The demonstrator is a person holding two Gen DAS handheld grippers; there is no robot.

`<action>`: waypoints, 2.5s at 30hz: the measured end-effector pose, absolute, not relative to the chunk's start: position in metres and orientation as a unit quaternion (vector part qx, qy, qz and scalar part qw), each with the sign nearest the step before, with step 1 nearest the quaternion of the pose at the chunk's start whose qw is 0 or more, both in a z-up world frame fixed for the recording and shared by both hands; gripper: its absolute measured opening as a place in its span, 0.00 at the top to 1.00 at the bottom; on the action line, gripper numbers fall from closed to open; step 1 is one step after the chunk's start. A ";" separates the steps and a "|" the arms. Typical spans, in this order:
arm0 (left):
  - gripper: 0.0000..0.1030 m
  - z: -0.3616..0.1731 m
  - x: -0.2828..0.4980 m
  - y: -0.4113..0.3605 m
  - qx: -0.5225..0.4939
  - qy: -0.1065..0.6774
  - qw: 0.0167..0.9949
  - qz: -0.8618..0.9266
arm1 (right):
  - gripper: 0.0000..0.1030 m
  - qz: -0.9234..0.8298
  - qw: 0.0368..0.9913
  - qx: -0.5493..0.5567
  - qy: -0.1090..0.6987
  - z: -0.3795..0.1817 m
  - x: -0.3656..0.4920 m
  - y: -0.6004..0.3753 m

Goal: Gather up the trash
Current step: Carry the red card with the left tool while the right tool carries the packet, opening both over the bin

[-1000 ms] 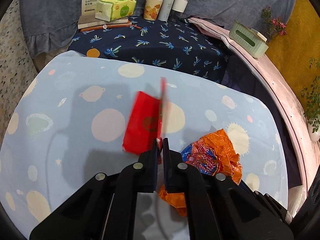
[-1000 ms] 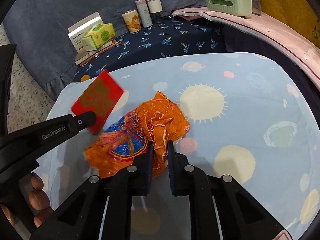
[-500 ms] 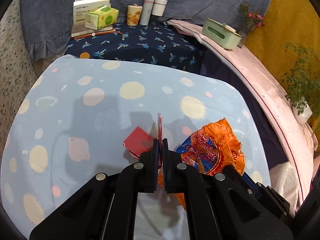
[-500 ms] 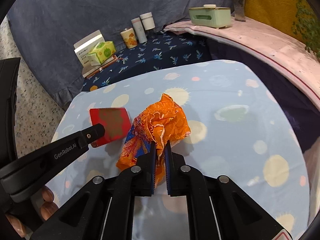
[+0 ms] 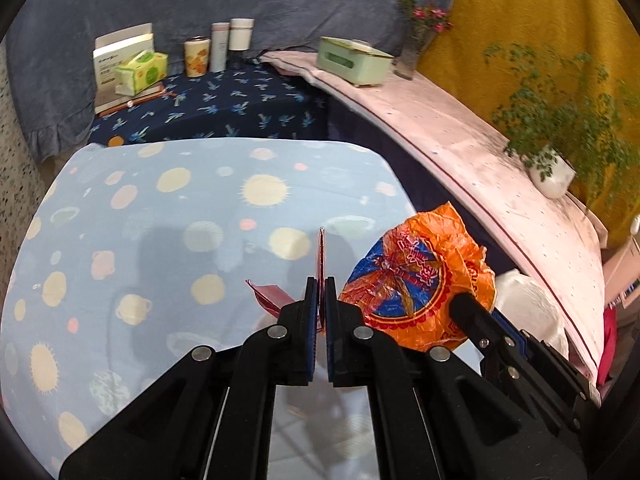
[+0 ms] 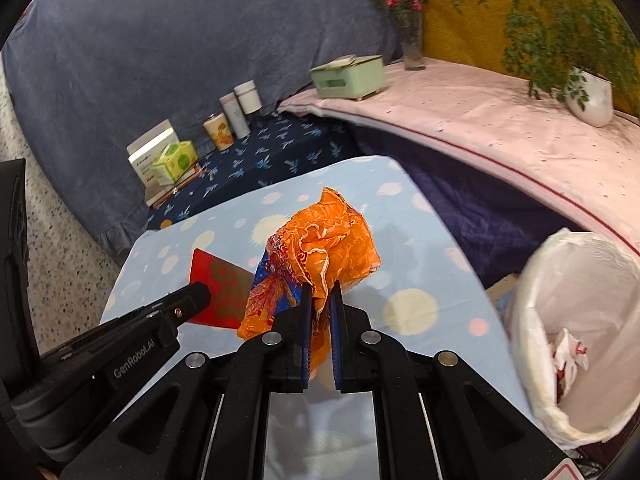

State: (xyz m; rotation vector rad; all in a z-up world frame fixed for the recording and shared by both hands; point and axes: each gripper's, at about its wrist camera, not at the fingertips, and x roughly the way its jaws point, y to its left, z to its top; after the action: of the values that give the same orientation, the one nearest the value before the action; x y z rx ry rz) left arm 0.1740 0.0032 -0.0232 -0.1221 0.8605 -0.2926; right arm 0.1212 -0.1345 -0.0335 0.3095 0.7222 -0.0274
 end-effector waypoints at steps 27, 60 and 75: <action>0.97 0.003 0.094 -0.165 0.027 0.399 0.874 -0.276 | 0.92 -0.136 0.920 0.227 0.288 -0.014 0.020 -0.296; 0.48 -0.020 0.079 -0.226 0.051 0.420 0.846 -0.326 | 0.87 -0.195 0.898 0.264 0.292 -0.038 -0.014 -0.367; 0.37 -0.029 0.093 -0.189 0.039 0.417 0.866 -0.273 | 0.65 -0.188 0.903 0.237 0.305 -0.038 0.004 -0.347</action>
State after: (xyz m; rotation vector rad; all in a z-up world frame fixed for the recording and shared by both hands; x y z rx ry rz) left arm 0.0929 -0.1887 -0.0292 0.0823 0.8736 -0.5711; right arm 0.0044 -0.3473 -0.0380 0.4904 0.6308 -0.3892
